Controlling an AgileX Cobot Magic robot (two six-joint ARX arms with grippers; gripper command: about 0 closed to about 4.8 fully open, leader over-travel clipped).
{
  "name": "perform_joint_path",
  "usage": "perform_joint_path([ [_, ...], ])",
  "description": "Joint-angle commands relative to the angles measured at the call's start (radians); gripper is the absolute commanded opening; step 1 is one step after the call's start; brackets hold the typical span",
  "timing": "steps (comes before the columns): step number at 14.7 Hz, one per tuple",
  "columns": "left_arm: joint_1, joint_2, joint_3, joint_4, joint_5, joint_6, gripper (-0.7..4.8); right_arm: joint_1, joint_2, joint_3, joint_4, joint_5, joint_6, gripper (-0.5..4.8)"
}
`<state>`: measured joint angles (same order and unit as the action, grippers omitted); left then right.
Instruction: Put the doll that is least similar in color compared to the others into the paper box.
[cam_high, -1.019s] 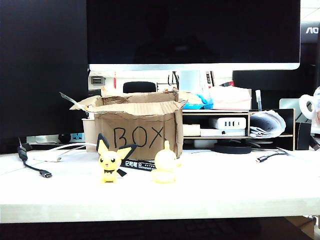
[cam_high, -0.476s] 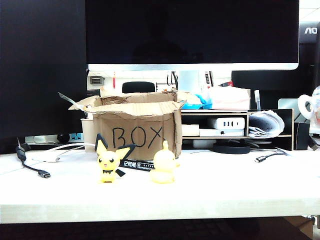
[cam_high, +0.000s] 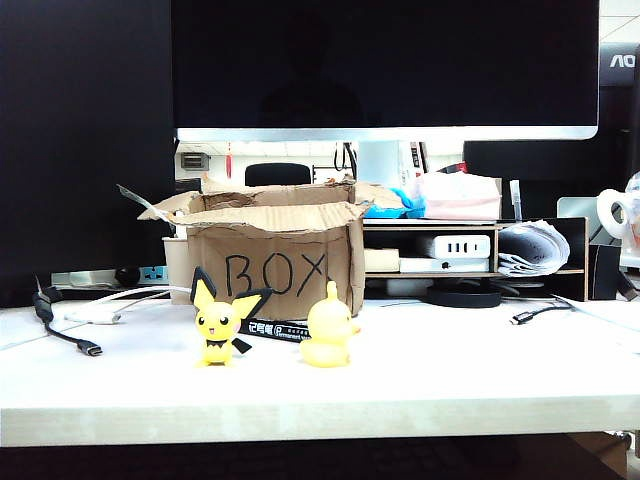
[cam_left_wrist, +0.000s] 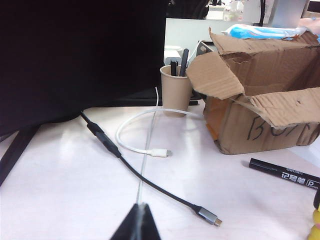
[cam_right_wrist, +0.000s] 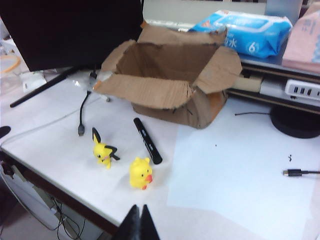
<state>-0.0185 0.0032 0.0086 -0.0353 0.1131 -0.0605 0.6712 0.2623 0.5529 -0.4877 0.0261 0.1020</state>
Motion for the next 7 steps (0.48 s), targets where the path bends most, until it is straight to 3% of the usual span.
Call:
perform_joint_path([
  [1,0.0,0.0,0.001,0.01,0.003,0.0,-0.05,-0.001,-0.04,-0.002,-0.016,-0.002,0.003,-0.05],
  [7,0.0,0.0,0.001,0.01,0.003,0.0,-0.05,-0.034,-0.062,-0.008,-0.017,-0.007,0.003,-0.05],
])
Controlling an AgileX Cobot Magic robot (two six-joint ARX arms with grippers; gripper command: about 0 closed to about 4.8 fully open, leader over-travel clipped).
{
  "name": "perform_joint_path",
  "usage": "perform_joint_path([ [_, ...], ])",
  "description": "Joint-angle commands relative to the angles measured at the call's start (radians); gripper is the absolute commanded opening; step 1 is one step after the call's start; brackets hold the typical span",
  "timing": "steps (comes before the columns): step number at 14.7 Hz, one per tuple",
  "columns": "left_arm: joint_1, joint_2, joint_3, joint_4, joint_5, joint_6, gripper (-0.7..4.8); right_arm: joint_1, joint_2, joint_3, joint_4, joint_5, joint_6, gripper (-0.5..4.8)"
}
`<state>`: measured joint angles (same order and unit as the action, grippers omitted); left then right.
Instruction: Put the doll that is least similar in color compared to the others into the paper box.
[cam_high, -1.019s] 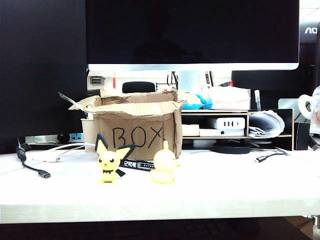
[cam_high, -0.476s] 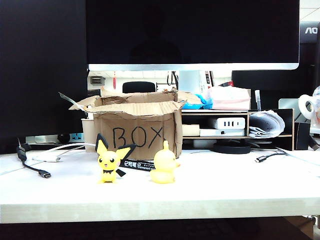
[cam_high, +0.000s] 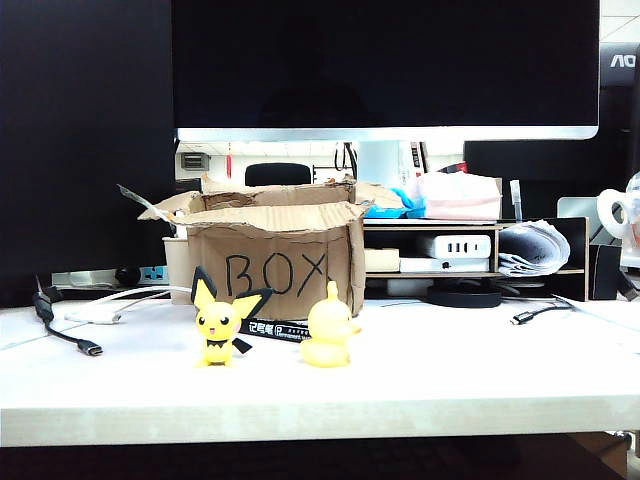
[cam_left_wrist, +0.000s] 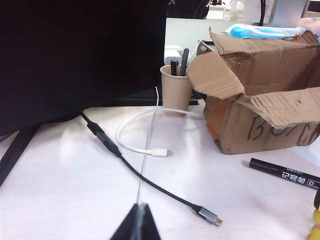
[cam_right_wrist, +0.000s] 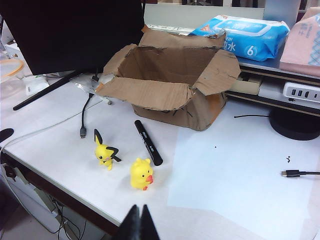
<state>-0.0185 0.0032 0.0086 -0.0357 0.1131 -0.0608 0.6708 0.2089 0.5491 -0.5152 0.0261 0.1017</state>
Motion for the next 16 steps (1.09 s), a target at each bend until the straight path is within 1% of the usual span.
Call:
perform_joint_path([
  [1,0.0,0.0,0.001,0.01,0.003,0.001,-0.05,-0.078,-0.021,-0.01,0.01,-0.025,0.003,-0.05],
  [4,0.0,0.0,0.001,0.007,0.003,0.001,-0.05,-0.325,-0.124,-0.041,0.009,-0.026,0.003,-0.05],
  [5,0.0,0.0,0.001,0.008,0.003,0.001,-0.05,-0.372,-0.159,-0.048,0.01,-0.018,0.0,-0.05],
  [6,0.0,0.0,0.001,0.007,0.003,0.001,-0.05,-0.392,-0.202,-0.066,0.024,0.038,-0.041,-0.05],
  [7,0.0,0.0,0.001,0.008,0.003,0.001,-0.05,-0.391,-0.204,-0.095,0.062,0.09,-0.054,-0.05],
  [9,0.0,0.0,0.001,0.006,0.003,0.001,-0.05,-0.404,-0.204,-0.183,0.124,0.14,-0.054,-0.05],
  [11,0.0,0.0,0.001,0.007,0.003,0.001,-0.05,-0.43,-0.205,-0.296,0.224,0.124,-0.048,-0.05],
  [12,0.0,0.0,0.001,0.007,0.003,0.001,-0.05,-0.444,-0.205,-0.365,0.289,0.092,-0.047,-0.05],
  [14,0.0,0.0,0.001,0.007,0.003,0.001,-0.05,-0.496,-0.205,-0.428,0.344,0.013,-0.045,-0.05],
  [15,0.0,0.0,0.001,0.007,0.003,0.001,-0.05,-0.526,-0.205,-0.441,0.348,-0.018,-0.045,-0.05],
  [16,0.0,0.0,0.001,0.007,0.003,0.001,-0.05,-0.562,-0.205,-0.445,0.346,-0.029,-0.045,-0.05],
])
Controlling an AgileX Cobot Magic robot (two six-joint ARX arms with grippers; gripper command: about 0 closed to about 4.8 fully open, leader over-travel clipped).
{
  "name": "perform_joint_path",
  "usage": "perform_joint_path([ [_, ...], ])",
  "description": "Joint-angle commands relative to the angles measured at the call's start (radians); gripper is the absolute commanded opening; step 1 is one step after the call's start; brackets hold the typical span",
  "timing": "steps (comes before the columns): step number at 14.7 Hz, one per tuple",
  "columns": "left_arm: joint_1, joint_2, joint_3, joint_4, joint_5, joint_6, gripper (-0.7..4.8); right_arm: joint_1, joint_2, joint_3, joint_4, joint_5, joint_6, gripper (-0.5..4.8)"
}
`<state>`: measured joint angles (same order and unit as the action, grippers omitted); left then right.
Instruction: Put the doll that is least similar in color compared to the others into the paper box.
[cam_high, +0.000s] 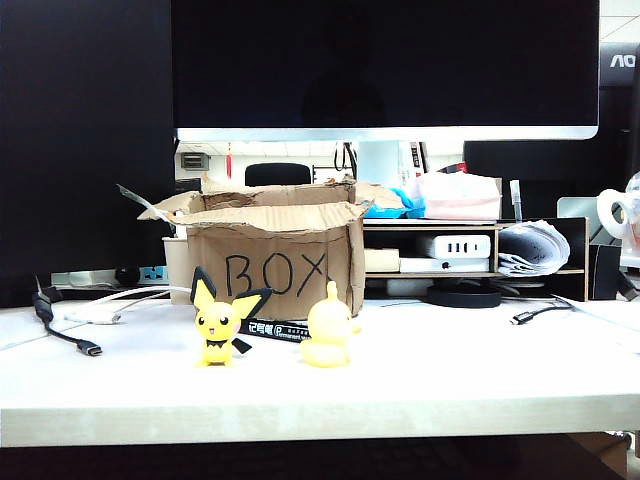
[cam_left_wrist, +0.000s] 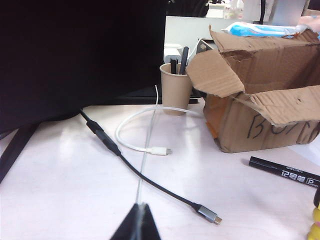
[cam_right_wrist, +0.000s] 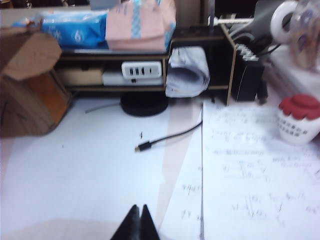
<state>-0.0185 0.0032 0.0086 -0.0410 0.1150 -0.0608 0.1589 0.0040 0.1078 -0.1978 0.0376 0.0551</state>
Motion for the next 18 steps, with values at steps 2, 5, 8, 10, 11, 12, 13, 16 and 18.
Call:
perform_joint_path([
  [2,0.0,0.0,0.001,0.013,0.002,0.001,-0.05,-0.095,0.0,-0.004,0.029,-0.04,0.001,-0.05],
  [5,0.0,0.0,0.001,0.013,0.001,0.001,-0.05,-0.158,0.0,-0.006,0.03,-0.05,0.002,-0.05],
  [8,0.0,0.0,0.001,0.013,0.001,0.001,-0.05,-0.162,0.0,-0.063,0.102,-0.103,0.019,-0.05],
  [10,0.0,0.0,0.001,0.013,0.001,0.001,-0.05,-0.162,0.0,-0.086,0.136,-0.108,0.024,-0.05],
  [11,0.0,0.0,0.001,0.013,0.001,0.001,-0.05,-0.162,0.0,-0.088,0.146,-0.107,0.024,-0.05],
  [12,0.0,0.0,0.001,0.013,0.001,0.001,-0.05,-0.161,0.0,-0.096,0.171,-0.106,0.024,-0.05],
  [13,0.0,0.0,0.001,0.012,0.001,0.001,-0.05,-0.151,0.0,-0.098,0.179,-0.1,0.023,-0.05],
  [16,0.0,0.0,0.001,0.013,0.001,0.001,-0.05,-0.094,0.0,-0.099,0.182,-0.033,0.023,-0.05],
  [18,0.0,0.0,0.001,0.013,0.001,0.001,-0.05,-0.087,0.0,-0.099,0.208,-0.047,0.024,-0.05],
])
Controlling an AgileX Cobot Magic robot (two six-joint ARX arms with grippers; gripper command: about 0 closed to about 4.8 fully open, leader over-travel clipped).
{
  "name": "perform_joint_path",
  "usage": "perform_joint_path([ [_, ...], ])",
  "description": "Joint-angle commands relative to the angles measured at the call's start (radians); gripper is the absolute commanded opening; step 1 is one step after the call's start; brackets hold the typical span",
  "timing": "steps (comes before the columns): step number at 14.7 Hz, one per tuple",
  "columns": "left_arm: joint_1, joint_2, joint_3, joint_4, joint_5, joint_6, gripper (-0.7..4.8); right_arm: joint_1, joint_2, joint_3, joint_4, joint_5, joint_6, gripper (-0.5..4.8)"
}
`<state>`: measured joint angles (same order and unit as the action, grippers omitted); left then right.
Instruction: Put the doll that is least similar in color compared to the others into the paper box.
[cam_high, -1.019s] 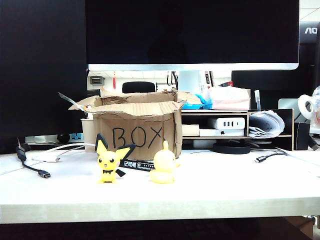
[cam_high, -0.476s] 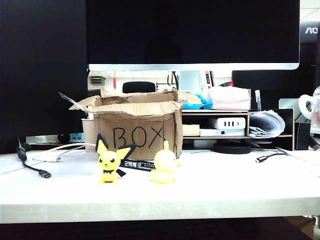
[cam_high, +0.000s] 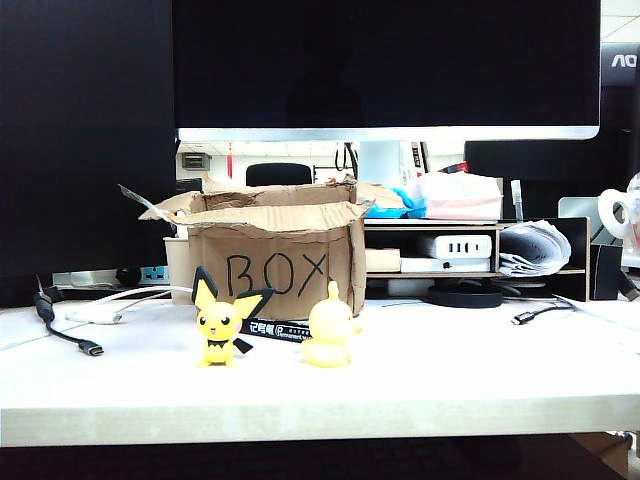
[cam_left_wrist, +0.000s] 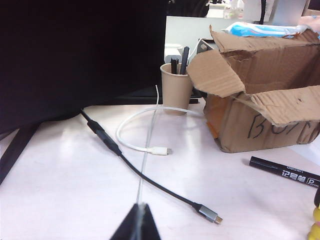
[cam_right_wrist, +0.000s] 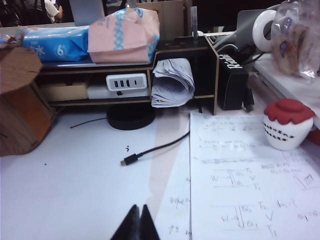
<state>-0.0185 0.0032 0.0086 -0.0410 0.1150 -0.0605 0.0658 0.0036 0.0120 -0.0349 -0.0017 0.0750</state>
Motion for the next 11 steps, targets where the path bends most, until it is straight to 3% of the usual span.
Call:
perform_joint_path([
  [1,0.0,0.0,0.001,0.012,0.001,0.0,-0.05,0.006,0.0,-0.003,0.053,-0.02,0.004,-0.05],
  [11,0.0,0.0,0.001,0.013,0.001,0.0,-0.05,0.005,0.0,-0.003,0.057,-0.023,0.003,-0.05],
])
